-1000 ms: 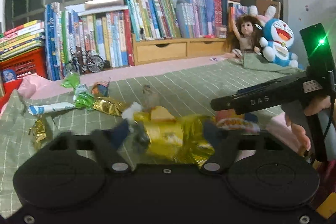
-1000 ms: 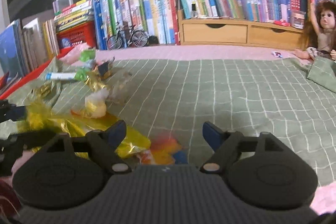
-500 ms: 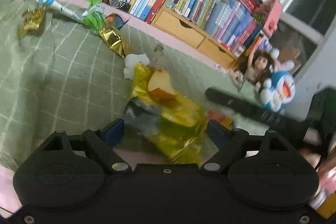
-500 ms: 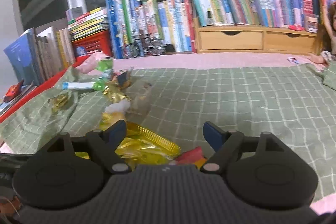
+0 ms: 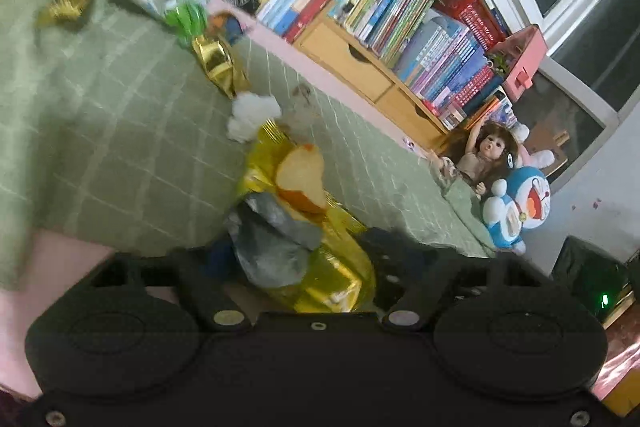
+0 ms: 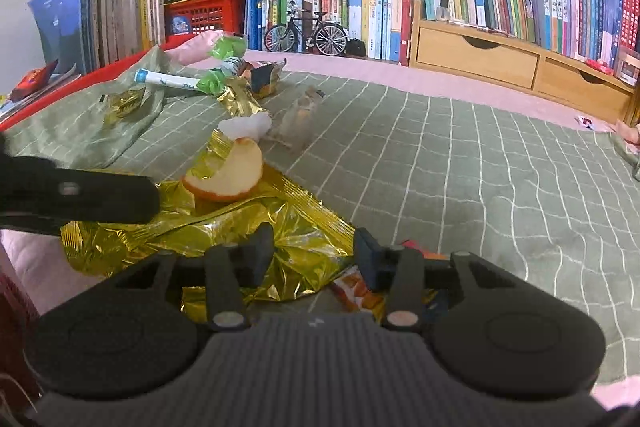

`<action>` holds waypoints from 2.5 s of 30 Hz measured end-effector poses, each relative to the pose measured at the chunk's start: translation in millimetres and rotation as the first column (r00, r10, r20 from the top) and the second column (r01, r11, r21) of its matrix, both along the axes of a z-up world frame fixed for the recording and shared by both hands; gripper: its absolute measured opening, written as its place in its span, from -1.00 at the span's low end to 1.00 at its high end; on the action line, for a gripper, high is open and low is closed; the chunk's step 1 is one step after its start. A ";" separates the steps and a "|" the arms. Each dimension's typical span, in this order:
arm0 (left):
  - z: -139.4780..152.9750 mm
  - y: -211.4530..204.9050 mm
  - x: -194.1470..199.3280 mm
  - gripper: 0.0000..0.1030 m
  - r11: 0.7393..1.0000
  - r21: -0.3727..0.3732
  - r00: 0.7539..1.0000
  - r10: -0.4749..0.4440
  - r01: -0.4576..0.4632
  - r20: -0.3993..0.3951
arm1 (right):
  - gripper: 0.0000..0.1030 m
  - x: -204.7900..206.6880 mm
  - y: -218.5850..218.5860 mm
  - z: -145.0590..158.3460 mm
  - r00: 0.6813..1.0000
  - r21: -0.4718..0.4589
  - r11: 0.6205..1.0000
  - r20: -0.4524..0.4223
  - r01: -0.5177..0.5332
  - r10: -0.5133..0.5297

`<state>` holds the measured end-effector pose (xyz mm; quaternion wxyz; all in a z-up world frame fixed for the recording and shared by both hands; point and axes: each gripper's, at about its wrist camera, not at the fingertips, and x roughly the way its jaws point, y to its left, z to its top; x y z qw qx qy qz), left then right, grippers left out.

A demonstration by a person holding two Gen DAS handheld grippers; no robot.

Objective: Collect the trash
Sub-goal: 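Lift the gold foil package with the left tool, then grasp the fallen apple slice with the right tool, then carry both held items below the table edge and open both tools into the bag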

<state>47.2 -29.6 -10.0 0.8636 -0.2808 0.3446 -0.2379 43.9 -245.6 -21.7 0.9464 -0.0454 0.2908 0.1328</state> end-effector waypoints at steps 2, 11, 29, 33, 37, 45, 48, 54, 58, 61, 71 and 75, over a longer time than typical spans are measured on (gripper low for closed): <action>-3.0 -6.7 2.2 -0.18 1.000 -0.008 1.000 -0.002 0.002 -0.010 | 0.15 0.5 -2.3 0.1 1.000 0.013 1.000 -0.006 0.000 0.000; 42.6 -35.7 -25.2 -0.66 0.945 0.325 0.962 -0.112 0.026 0.248 | 0.37 -0.7 -24.8 14.6 1.000 0.117 0.993 0.002 0.019 -0.019; 76.2 -55.0 -52.0 -0.73 0.789 0.593 0.870 -0.173 -0.158 0.462 | 0.70 4.4 -2.8 9.0 0.999 0.043 0.998 -0.012 -0.039 0.039; 79.1 -46.0 -49.3 -0.74 0.793 0.582 0.871 -0.145 -0.181 0.469 | 0.72 16.5 7.1 11.7 1.000 0.067 0.997 -0.001 -0.029 0.029; 80.5 -38.4 -48.6 -0.74 0.795 0.575 0.872 -0.128 -0.194 0.472 | 0.71 32.1 21.1 4.9 0.999 0.060 0.998 -0.033 -0.016 0.018; 80.0 -24.3 -55.4 -0.76 0.802 0.563 0.877 -0.112 -0.198 0.468 | -0.21 28.9 24.5 1.7 0.999 0.069 0.997 -0.044 0.025 -0.022; 80.9 -21.3 -58.8 -0.78 0.810 0.554 0.878 -0.111 -0.191 0.465 | -0.24 19.6 22.4 9.5 1.000 0.066 0.998 -0.015 0.020 -0.020; 81.9 -18.6 -70.2 -0.80 0.827 0.540 0.886 -0.124 -0.156 0.447 | -0.25 -5.7 15.3 27.7 1.000 0.088 0.996 0.024 0.003 -0.006; 81.9 -18.7 -84.1 -0.81 0.832 0.541 0.888 -0.154 -0.120 0.434 | -0.25 -30.1 10.0 33.4 1.000 0.104 0.994 0.024 -0.011 0.008; 82.1 -19.6 -99.9 -0.81 0.833 0.544 0.885 -0.173 -0.102 0.432 | -0.25 -52.3 6.0 34.0 1.000 0.112 0.994 0.018 -0.017 0.015; 83.6 -19.9 -171.7 -0.81 0.833 0.552 0.874 -0.298 0.042 0.383 | -0.25 -126.9 -8.9 33.0 0.999 0.181 0.983 -0.032 0.011 -0.005; 83.8 -16.8 -197.1 -0.81 0.827 0.557 0.869 -0.331 0.080 0.367 | -0.25 -148.6 -15.6 27.5 0.996 0.209 0.977 -0.084 0.036 -0.019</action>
